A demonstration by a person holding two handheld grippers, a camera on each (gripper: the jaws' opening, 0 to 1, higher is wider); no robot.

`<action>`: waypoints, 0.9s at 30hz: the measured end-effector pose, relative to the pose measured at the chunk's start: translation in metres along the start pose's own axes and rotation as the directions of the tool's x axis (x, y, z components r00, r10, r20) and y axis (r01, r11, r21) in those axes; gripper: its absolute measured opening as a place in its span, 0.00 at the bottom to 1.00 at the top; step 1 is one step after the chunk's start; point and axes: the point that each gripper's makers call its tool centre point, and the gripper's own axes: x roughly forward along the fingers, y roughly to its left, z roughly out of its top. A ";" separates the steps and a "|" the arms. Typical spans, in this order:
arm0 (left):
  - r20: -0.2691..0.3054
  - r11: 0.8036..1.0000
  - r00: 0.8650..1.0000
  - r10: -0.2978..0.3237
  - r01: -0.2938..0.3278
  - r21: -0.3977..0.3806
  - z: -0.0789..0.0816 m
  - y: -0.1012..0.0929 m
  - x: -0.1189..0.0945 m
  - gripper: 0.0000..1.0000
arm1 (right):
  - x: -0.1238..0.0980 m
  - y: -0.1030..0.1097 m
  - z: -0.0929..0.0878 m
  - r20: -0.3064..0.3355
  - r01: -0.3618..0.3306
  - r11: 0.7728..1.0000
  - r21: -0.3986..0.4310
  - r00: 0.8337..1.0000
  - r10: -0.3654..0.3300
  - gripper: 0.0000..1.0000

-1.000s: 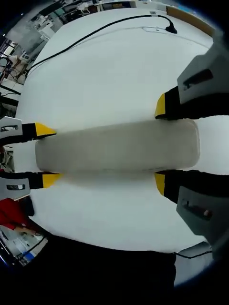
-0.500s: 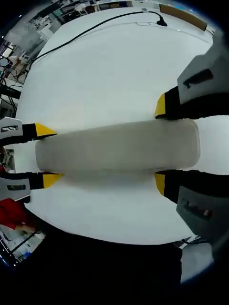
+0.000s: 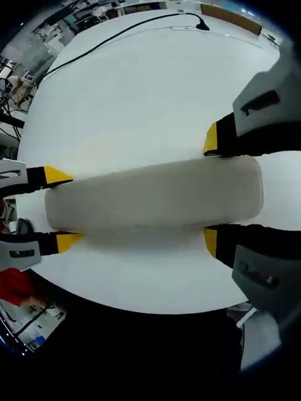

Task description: Arrange the utensils inside the cutlery case until each visible utensil rests in its matching compartment.

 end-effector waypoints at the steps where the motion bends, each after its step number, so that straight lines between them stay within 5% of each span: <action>1: 0.000 1.000 1.000 0.000 0.000 -0.003 0.000 0.000 0.000 0.43 | 0.000 0.000 0.000 0.007 0.000 1.000 0.005 1.000 0.000 0.42; 6: 0.058 0.997 0.998 0.015 -0.010 -0.074 0.001 -0.002 -0.001 0.45 | -0.002 -0.001 0.002 0.114 0.012 0.999 0.040 0.993 -0.017 0.45; 9: 0.107 0.986 0.992 0.061 -0.043 -0.162 -0.005 0.003 -0.008 0.61 | -0.010 -0.008 0.001 0.151 0.102 0.992 0.078 0.982 -0.113 0.63; 13: 0.258 0.956 0.958 0.123 -0.044 -0.290 -0.009 0.012 -0.044 0.66 | -0.041 -0.006 -0.002 0.271 0.126 0.978 0.167 0.948 -0.168 0.69; 15: 0.368 0.926 0.914 0.172 -0.023 -0.377 -0.013 0.017 -0.067 0.71 | -0.057 -0.007 -0.006 0.334 0.129 0.962 0.240 0.920 -0.207 0.78; 16: 0.427 0.901 0.878 0.217 -0.011 -0.434 -0.016 0.021 -0.081 0.74 | -0.068 -0.009 -0.010 0.374 0.128 0.946 0.297 0.896 -0.238 0.82; 19: 0.475 0.828 0.799 0.369 -0.051 -0.558 -0.037 0.031 -0.112 0.85 | -0.090 -0.014 -0.034 0.392 0.139 0.887 0.441 0.859 -0.329 0.95; 22: 0.474 0.736 0.667 0.575 -0.169 -0.656 -0.060 0.042 -0.144 1.00 | -0.108 -0.015 -0.059 0.387 0.162 0.814 0.557 0.817 -0.427 0.99; 25: 0.456 0.682 0.625 0.633 -0.173 -0.710 -0.075 0.036 -0.153 1.00 | -0.115 -0.012 -0.073 0.387 0.149 0.761 0.631 0.790 -0.476 0.99; 27: 0.451 0.633 0.580 0.679 -0.152 -0.759 -0.083 0.031 -0.160 1.00 | -0.115 -0.013 -0.080 0.376 0.148 0.734 0.663 0.782 -0.497 0.99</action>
